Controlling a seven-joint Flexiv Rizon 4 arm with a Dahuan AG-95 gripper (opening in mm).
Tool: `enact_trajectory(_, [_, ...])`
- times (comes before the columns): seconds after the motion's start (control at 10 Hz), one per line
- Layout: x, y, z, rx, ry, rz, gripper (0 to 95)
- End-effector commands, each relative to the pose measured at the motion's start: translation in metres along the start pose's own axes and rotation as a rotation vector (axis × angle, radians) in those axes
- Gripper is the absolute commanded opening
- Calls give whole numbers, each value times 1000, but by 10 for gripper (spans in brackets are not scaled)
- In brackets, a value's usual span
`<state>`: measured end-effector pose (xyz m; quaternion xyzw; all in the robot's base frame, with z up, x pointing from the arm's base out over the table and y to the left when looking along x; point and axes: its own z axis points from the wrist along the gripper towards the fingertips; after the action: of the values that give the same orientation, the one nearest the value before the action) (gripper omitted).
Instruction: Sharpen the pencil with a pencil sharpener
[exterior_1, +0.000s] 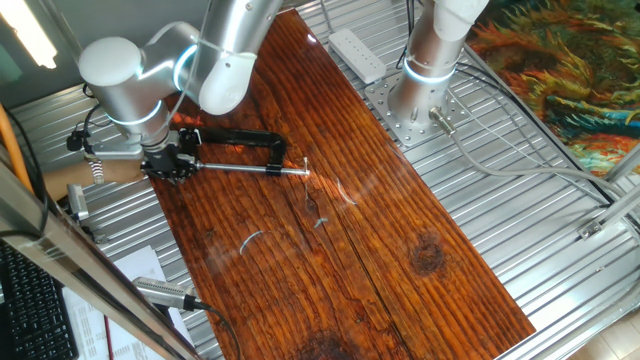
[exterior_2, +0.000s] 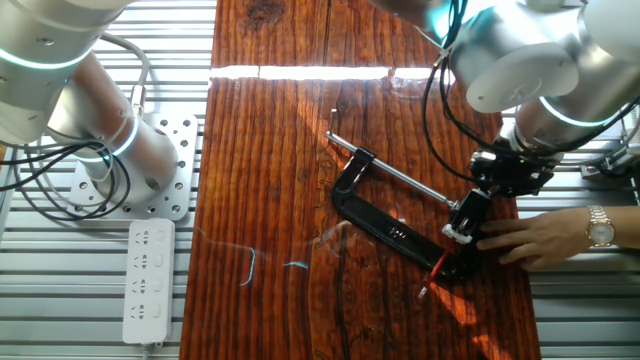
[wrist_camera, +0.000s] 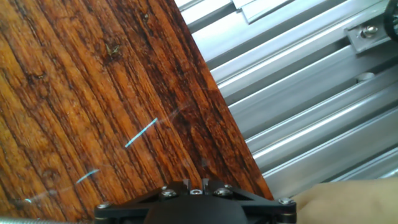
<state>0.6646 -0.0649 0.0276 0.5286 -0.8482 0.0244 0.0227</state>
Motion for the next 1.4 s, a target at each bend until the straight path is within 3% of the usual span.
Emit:
enact_trajectory(0.1, [-1,3,2,1,0,14,0])
enact_trajectory(0.5, [-2,4,3,6,19,9,0])
enact_trajectory(1.0, [4,3,3,28,2,-19,0])
enact_trajectory(1.3, [18,2,2,21,-31,-26,0])
enact_trajectory(1.4, [28,-2,-2,9,-61,-44,0])
